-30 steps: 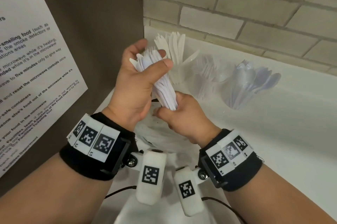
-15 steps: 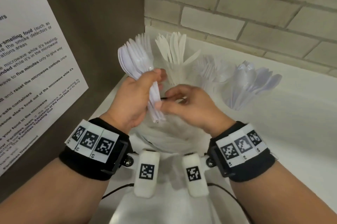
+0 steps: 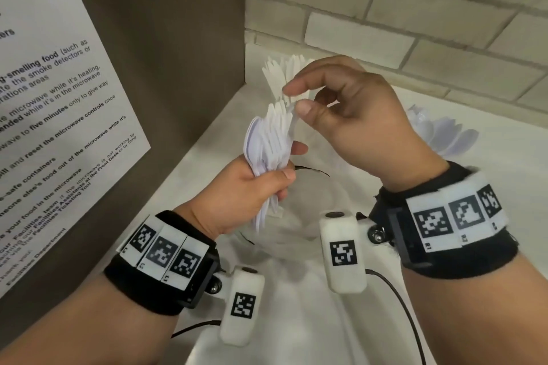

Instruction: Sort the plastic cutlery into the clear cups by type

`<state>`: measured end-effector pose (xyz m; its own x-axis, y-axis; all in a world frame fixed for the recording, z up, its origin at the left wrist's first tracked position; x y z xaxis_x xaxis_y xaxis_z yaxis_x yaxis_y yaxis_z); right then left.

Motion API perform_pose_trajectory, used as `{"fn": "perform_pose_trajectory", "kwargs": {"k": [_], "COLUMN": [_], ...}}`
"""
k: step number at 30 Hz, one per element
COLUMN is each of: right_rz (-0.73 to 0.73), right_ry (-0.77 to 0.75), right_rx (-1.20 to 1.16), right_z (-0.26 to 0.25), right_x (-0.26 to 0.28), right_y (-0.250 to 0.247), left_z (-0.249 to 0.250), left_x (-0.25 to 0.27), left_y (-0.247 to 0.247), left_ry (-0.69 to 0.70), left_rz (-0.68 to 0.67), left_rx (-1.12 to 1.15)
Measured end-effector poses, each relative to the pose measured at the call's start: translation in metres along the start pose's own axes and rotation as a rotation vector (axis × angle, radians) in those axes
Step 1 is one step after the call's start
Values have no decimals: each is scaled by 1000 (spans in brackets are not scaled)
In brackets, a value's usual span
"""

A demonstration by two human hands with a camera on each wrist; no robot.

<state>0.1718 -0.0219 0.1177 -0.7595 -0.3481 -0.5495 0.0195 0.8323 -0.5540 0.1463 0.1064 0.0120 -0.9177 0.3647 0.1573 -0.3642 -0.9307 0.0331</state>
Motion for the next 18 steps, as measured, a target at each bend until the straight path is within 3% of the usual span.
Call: {"fn": "perform_pose_trajectory", "kwargs": {"k": [3,7,18], "right_rz": [90,-39,16], "right_ry": [17,134,319], "right_rx": [18,37,-93], "right_z": [0,7,18], "right_x": [4,11,18], "right_y": [-7,12,26], "left_z": [-4,-7,-13], "left_x": [-2,-6,-6], "left_y": [-1,1,9], "left_ry": [-5,-43,-80], "left_rz": [26,8,-163], "left_rx": [74,252,509]}}
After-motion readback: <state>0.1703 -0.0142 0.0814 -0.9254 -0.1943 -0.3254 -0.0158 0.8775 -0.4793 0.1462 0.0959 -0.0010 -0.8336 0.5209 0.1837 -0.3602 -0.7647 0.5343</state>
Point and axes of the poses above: each hand's wrist, its own x-axis away from the middle knuckle, its own y-axis out of the palm, z = x × y, the point moved 5 cm from there along -x, towards the middle knuckle, and after that the axes turned 11 degrees about -y, right-handed, at the moved point
